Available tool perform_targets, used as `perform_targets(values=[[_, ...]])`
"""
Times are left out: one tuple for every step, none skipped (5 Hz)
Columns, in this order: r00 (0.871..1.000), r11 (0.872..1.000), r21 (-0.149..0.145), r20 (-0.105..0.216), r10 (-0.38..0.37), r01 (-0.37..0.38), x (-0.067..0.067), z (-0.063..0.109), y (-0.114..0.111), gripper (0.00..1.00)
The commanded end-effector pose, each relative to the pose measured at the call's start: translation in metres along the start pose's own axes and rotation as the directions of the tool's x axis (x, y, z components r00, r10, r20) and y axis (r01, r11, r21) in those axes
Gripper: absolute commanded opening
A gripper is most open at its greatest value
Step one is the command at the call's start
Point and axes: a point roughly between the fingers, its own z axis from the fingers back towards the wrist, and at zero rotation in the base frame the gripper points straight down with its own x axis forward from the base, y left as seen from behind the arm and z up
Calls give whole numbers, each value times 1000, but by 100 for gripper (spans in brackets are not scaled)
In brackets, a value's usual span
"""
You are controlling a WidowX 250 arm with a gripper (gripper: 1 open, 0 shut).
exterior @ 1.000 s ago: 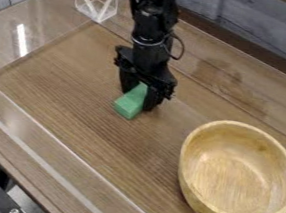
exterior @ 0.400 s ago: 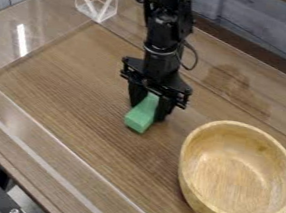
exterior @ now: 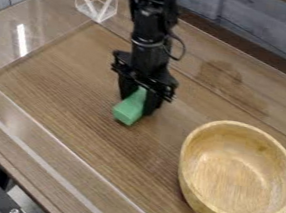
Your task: Put green object into wooden bowl
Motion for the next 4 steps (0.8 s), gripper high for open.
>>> perform_targets(values=[[996,1000,7,91,-20,19,16,25,16,0],[995,1000,-8,97,-17,18,20,24,12,100],[995,999,-3,93,-34,35,25,15,5,100],[995,999,5,85,-48,48,31,8,1,0]])
